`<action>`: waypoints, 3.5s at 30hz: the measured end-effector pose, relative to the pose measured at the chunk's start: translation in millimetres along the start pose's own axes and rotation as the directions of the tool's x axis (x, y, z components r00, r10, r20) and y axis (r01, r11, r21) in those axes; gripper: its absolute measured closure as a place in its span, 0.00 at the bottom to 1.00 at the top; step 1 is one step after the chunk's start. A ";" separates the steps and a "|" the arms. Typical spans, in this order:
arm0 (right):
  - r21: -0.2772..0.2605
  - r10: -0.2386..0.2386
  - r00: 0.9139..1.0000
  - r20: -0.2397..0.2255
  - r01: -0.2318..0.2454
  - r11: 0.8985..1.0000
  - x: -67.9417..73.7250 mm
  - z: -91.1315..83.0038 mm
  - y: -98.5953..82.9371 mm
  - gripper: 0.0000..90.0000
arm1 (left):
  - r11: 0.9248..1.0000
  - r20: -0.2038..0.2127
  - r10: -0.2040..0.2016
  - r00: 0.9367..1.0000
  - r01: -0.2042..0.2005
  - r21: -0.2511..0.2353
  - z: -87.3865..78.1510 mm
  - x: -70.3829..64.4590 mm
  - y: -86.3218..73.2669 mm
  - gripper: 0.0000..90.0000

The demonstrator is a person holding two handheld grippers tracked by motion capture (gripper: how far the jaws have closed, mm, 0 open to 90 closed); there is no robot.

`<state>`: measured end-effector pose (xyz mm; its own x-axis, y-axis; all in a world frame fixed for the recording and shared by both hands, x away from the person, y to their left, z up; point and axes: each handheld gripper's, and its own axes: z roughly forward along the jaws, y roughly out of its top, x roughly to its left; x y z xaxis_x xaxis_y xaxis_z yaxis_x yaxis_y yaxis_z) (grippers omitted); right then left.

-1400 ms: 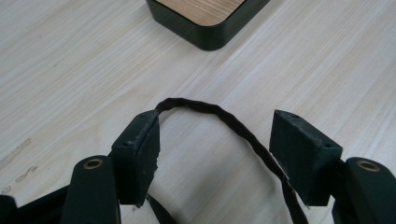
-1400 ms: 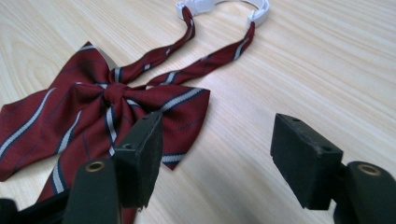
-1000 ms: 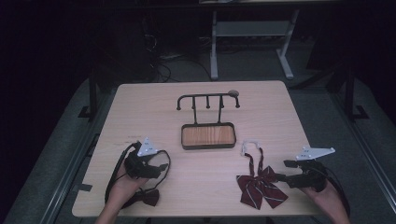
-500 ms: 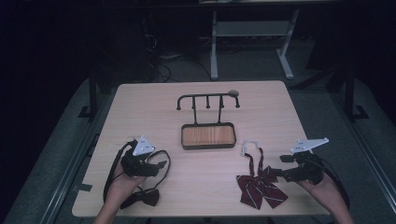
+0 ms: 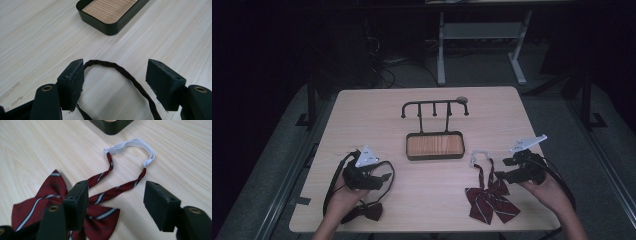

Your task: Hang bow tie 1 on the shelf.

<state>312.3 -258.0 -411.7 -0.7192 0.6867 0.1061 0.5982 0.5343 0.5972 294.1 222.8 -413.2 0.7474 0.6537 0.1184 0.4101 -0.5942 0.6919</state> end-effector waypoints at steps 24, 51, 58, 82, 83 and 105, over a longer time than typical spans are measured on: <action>0.139 0.037 0.999 0.003 -0.037 0.990 -31.7 44.7 30.8 0.51 | 1.000 0.025 0.010 1.000 -0.011 0.009 6.7 0.0 3.1 0.35; 0.221 0.024 0.997 0.079 -0.041 0.974 -36.4 67.0 36.8 0.86 | 1.000 0.023 -0.008 1.000 0.008 0.003 6.5 5.8 0.1 0.35; 0.241 0.016 0.998 0.069 -0.032 0.970 -36.1 66.2 37.4 0.96 | 1.000 0.018 -0.026 1.000 0.026 -0.004 3.9 10.7 -1.5 0.35; 0.177 -0.072 0.995 -0.064 0.082 0.981 -22.8 21.4 66.2 0.97 | 0.999 0.009 -0.042 0.999 0.042 -0.018 1.2 12.9 -3.4 0.35; 0.177 -0.073 0.995 -0.068 0.084 0.981 -22.6 19.5 66.7 0.96 | 0.999 0.009 -0.042 0.999 0.042 -0.018 1.1 13.0 -3.4 0.35; 0.116 -0.099 0.986 -0.134 0.114 0.987 -19.1 -13.2 78.9 0.96 | 0.999 0.009 -0.043 0.999 0.043 -0.010 1.8 13.1 -4.3 0.35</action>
<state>368.6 -235.5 -356.1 -0.8154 0.5585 0.1520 0.5489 0.6628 0.5094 303.1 233.1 -415.9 0.7342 0.6740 0.0821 0.4365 -0.5612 0.7032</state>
